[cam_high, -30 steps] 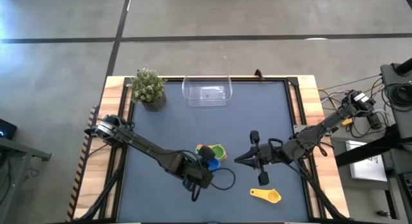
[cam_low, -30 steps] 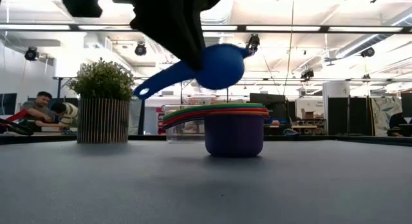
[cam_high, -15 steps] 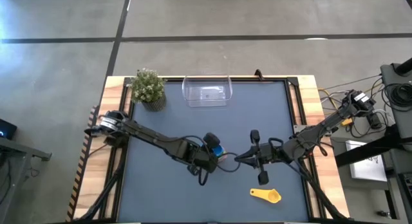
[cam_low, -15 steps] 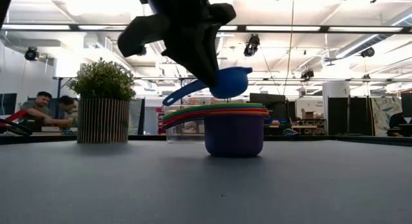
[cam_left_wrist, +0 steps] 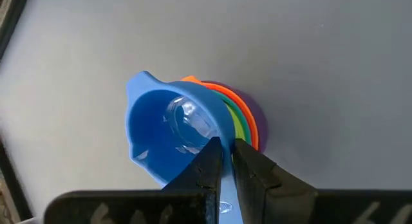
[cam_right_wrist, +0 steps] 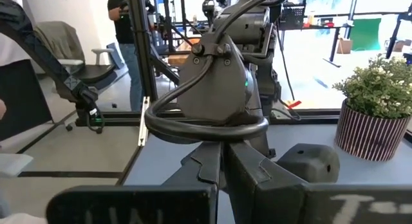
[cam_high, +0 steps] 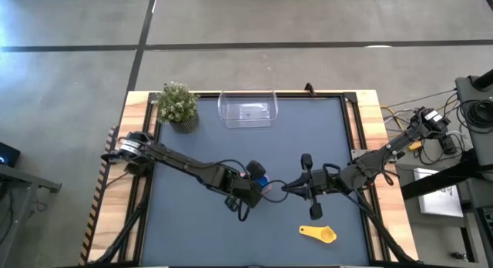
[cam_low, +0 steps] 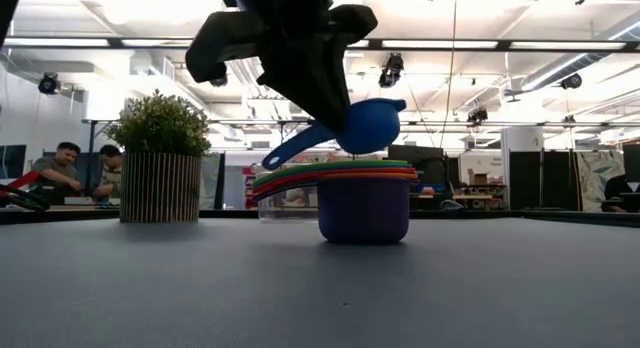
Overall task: Nest measuring cups in basket
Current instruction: Stack the blue measuring cup on top of the green measuring cup, then stack the yellow measuring cup on top of the blue measuring cup
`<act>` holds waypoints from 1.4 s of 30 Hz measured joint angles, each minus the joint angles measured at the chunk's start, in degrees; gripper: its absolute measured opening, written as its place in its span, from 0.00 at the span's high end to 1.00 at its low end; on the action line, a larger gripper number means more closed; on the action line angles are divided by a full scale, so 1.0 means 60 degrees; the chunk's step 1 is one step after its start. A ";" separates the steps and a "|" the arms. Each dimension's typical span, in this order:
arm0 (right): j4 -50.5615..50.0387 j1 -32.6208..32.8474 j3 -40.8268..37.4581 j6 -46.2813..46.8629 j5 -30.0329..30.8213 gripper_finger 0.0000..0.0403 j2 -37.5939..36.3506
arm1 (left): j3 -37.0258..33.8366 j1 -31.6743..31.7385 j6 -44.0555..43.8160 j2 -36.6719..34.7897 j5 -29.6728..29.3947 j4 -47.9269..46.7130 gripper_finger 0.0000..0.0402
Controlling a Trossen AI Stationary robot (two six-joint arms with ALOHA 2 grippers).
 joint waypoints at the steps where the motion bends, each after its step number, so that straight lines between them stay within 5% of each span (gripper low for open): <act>1: -0.0002 -0.0004 0.0000 0.0005 0.0001 0.98 0.0000 | -0.0049 0.0016 0.0000 0.0000 0.0019 0.0026 0.98; 17: -0.0066 -0.0004 0.0000 -0.0046 -0.0002 0.98 0.0009 | -0.0940 0.0286 -0.0135 -0.0018 0.0267 0.0734 0.96; 32: -0.0203 -0.0004 0.0000 0.0026 -0.0006 0.98 0.0011 | -0.0152 0.0238 -0.0550 -0.0045 0.0153 0.0249 0.68; 38: -0.0400 -0.0004 0.0000 -0.0082 -0.0014 0.98 0.0010 | 0.0539 0.0118 -0.1816 -0.1108 0.0182 -0.1215 0.66; 42: -0.0858 -0.0047 0.0053 -0.0079 -0.0021 0.98 0.0236 | -0.0441 0.0104 -0.2068 -0.2534 0.0449 -0.0015 0.69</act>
